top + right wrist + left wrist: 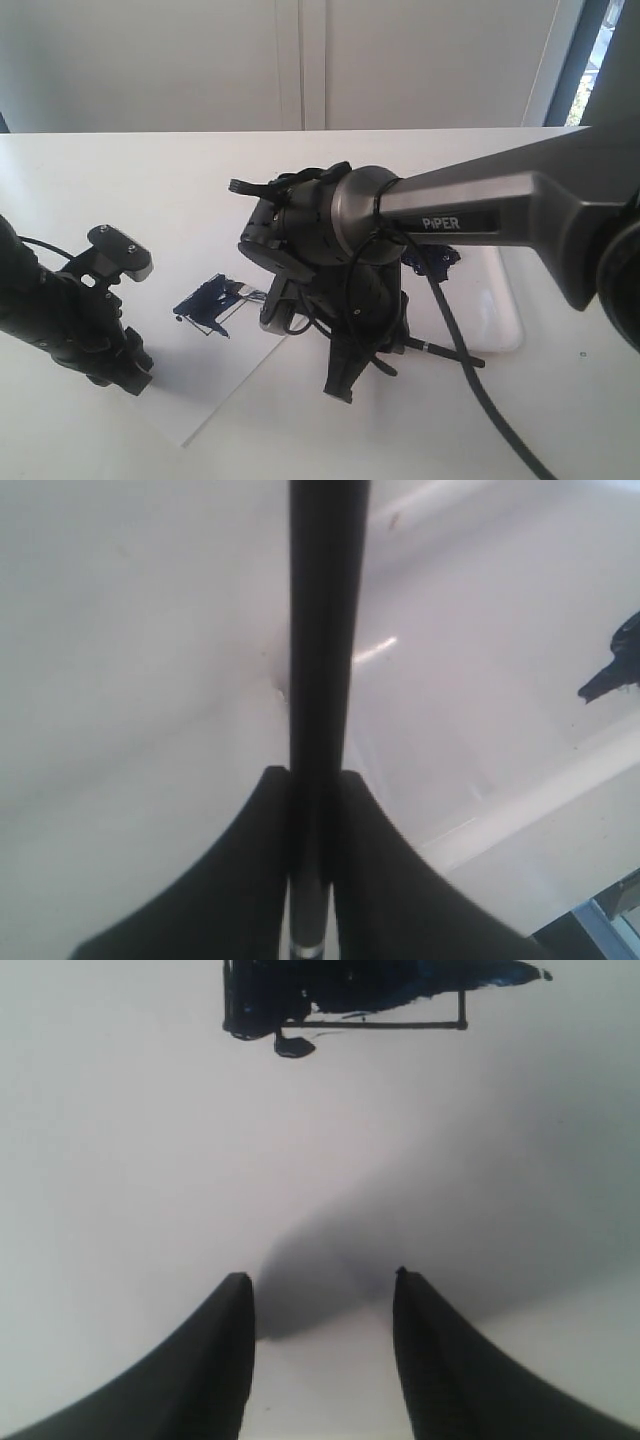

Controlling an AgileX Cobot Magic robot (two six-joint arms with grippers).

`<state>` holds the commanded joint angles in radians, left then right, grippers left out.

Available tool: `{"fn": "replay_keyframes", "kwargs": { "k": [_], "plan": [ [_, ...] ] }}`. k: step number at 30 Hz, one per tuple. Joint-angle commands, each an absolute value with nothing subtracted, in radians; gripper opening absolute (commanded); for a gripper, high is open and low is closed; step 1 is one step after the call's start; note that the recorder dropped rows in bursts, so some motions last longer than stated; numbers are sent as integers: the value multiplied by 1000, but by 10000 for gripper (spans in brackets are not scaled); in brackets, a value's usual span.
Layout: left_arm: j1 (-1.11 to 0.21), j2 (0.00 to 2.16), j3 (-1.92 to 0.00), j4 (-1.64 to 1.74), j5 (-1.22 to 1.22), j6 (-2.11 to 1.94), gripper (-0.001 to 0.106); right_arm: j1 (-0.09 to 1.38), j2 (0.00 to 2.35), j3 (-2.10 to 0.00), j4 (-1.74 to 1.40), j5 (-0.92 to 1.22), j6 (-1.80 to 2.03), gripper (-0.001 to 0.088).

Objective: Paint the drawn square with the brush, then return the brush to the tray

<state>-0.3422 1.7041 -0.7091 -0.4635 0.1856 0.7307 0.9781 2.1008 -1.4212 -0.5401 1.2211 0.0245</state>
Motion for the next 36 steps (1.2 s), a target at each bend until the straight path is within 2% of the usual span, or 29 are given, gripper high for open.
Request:
{"fn": "replay_keyframes", "kwargs": {
  "k": [14,26,36],
  "plan": [
    [-342,1704,-709,-463,188,731,497,983,2101,-1421,-488,1221,22,0],
    [-342,1704,-709,-466,180,731,497,1085,2079,-1421,-463,1221,0,0],
    [-342,1704,-709,-471,186,731,497,1026,2067,-1413,-498,1221,25,0]
  ]
}}
